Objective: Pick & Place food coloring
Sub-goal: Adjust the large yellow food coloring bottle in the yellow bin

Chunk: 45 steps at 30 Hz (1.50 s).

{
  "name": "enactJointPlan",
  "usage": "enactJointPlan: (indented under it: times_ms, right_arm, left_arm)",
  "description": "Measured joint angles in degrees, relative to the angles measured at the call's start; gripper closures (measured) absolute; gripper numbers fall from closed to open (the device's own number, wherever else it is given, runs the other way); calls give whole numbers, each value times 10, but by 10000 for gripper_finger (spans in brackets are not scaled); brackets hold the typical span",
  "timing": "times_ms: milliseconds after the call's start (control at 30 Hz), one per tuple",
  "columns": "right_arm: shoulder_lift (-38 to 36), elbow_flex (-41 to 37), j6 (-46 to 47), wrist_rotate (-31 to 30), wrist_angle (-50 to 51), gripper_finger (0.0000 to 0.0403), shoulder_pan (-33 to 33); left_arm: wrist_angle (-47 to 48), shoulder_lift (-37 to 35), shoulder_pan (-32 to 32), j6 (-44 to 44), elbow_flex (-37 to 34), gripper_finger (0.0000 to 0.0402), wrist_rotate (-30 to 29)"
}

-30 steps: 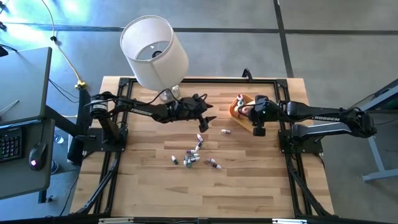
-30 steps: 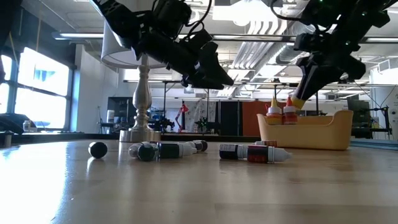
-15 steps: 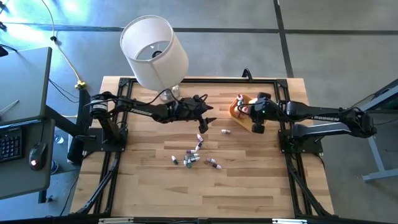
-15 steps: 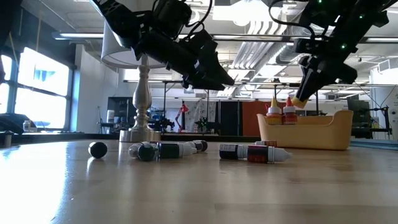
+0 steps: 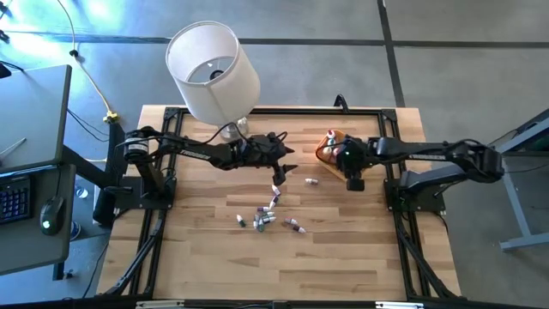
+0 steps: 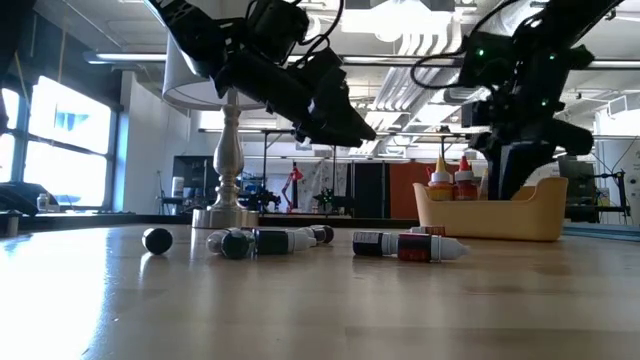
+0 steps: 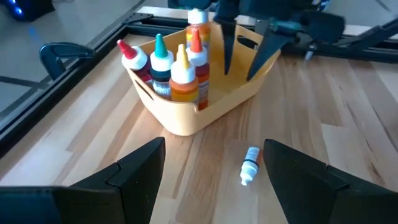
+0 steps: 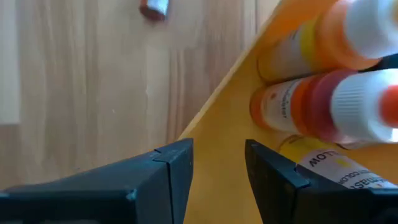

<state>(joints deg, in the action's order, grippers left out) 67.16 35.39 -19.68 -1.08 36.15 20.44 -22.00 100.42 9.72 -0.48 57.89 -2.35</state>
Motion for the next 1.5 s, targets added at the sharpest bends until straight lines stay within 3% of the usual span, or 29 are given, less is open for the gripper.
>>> enactJointPlan:
  times_ms: [167, 267, 333, 400, 533, 667, 833, 967, 1033, 1200, 1500]
  right_arm:
    - [36, 1, -17, 0, 14, 266, 17]
    - [48, -4, -11, -38, 31, 267, 32]
    - [63, 1, -35, 9, 47, 272, 38]
    - [68, 10, -45, 30, 52, 282, 39]
    - [70, 9, -27, -12, 58, 309, 59]
    - [65, 12, -59, 74, 54, 337, 66]
    - [68, 9, -61, -11, 56, 359, 66]
    - [65, 11, -114, 62, 55, 391, 58]
    - [66, 10, -118, 31, 53, 399, 44]
    - [67, 9, -24, -119, 2, 363, 24]
    - [67, 9, 18, -86, 7, 286, 24]
  left_arm:
    - [-3, 0, 0, 5, 0, 133, 0]
    - [-6, 0, 0, 6, 0, 133, 0]
    - [-6, 0, 0, 6, 0, 133, -1]
    - [-5, 0, 0, 7, 0, 133, 0]
    - [-6, 0, 0, 7, 0, 133, 0]
    - [-1, 0, 0, 9, 0, 133, 3]
    - [-1, 0, 0, 18, 0, 133, 3]
    - [-1, 0, 0, 18, 0, 133, 4]
    - [-1, 0, 0, 18, 0, 133, 4]
    - [0, 0, 0, 17, 0, 133, 4]
    - [11, 0, 0, 15, 0, 133, 5]
